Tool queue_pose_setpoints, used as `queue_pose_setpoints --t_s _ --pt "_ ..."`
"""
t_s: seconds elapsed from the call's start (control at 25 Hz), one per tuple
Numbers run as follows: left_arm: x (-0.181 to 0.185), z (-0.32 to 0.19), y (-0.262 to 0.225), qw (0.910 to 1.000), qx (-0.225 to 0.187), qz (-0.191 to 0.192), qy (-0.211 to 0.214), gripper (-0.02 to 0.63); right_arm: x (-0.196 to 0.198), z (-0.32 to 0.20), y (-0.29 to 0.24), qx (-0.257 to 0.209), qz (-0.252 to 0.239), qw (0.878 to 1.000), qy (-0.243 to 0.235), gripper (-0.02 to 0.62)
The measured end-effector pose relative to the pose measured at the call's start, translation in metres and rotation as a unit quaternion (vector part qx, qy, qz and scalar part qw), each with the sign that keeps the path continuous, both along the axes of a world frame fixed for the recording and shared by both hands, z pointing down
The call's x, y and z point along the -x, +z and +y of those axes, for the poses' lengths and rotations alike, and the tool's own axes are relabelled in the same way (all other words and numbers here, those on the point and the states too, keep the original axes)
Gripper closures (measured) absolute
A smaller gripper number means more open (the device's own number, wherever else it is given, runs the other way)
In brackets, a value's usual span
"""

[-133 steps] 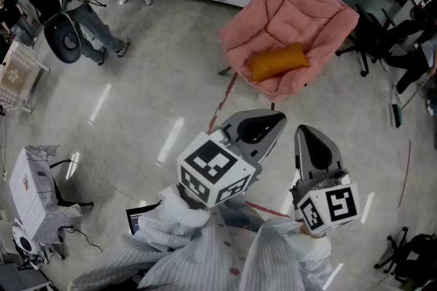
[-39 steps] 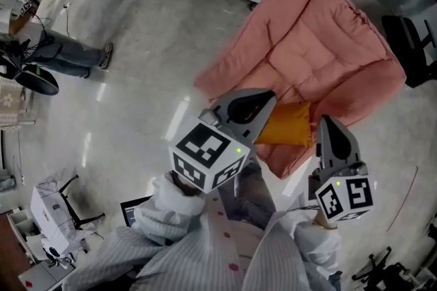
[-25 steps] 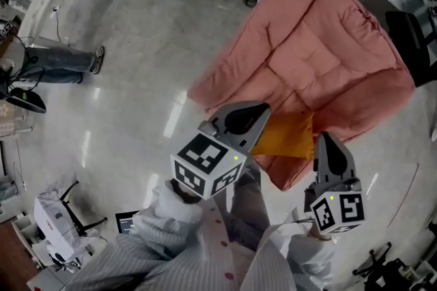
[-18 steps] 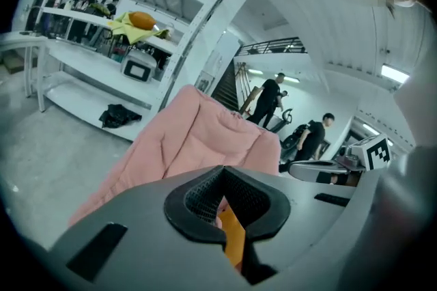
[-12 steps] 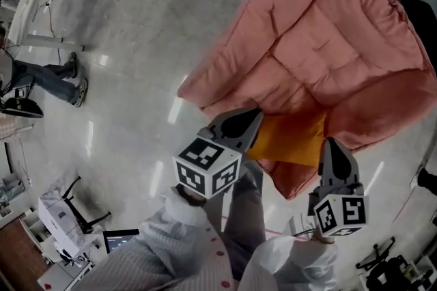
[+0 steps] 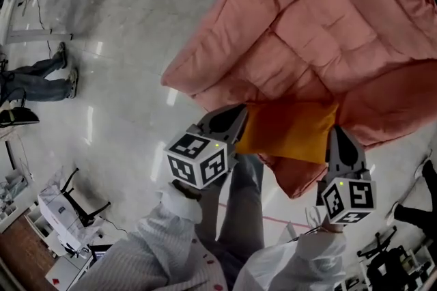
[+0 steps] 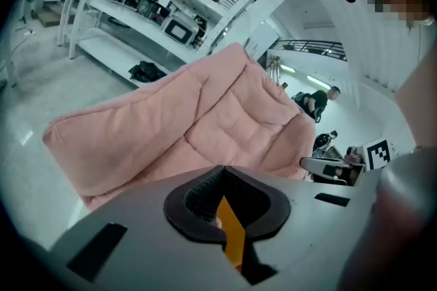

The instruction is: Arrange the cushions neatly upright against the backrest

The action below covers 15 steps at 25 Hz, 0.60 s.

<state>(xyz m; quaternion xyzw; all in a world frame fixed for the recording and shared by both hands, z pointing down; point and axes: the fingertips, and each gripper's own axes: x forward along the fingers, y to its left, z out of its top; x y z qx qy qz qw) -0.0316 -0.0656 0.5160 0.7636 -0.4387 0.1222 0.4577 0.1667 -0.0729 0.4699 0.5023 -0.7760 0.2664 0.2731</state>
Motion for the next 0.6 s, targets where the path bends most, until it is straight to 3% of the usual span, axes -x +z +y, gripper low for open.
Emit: queue_pose_setpoints --t_s 0.16,0.6 --pt "0.001 0.010 0.035 0.9992 0.033 0.016 -0.014 0.595 -0.001 -0.001 0.027 0.018 0.008 1.000 -0.007 0.581" --pt "0.018 0.038 0.105 0.9951 0.091 -0.013 -0.037 0.595 -0.010 -0.004 0.066 0.034 0.027 0.999 -0.006 0.581"
